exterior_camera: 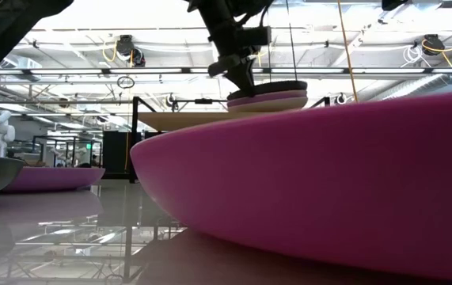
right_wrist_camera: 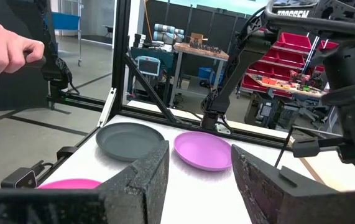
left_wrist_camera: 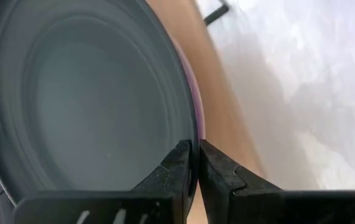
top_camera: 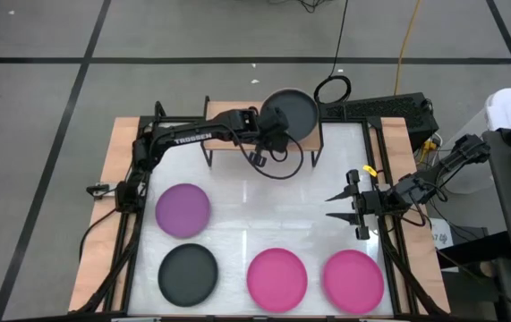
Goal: Place and stack plates onto a shelf
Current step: Stack the top black plate on top of the orange plate on the shelf, then put the right pink plate on the shelf
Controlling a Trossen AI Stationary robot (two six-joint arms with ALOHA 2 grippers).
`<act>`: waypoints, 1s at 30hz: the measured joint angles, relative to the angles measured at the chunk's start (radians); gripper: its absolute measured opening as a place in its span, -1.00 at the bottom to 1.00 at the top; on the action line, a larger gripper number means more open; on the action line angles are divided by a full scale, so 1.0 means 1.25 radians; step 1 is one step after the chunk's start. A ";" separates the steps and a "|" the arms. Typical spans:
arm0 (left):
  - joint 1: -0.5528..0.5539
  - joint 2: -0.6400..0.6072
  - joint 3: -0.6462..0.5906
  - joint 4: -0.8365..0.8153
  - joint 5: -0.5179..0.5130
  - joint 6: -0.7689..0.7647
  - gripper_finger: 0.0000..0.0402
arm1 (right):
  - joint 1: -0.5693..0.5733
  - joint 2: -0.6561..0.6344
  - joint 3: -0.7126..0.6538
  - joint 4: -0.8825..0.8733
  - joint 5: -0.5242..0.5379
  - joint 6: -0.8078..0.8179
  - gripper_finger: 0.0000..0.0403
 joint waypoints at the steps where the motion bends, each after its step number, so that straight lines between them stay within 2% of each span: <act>1: 0.001 0.000 0.000 0.000 -0.004 0.000 -0.79 | 0.000 0.000 0.000 0.000 0.000 0.000 -0.23; 10: 0.002 0.001 -0.001 -0.002 -0.025 -0.006 -0.24 | 0.000 0.000 0.000 0.000 0.000 0.000 -0.23; 16: -0.009 -0.015 -0.001 0.001 -0.071 -0.007 0.02 | 0.000 0.000 0.000 0.000 0.000 0.000 -0.23; 24: -0.058 -0.150 -0.001 0.024 -0.111 -0.039 0.09 | 0.000 0.000 0.000 0.000 0.000 0.000 -0.23; 28: -0.082 -0.246 0.000 0.024 -0.113 -0.176 0.09 | 0.000 0.000 0.000 0.000 0.000 0.000 -0.23; 30: -0.094 -0.287 0.000 0.018 -0.086 -0.250 0.09 | 0.000 0.000 0.000 0.000 0.000 0.000 -0.23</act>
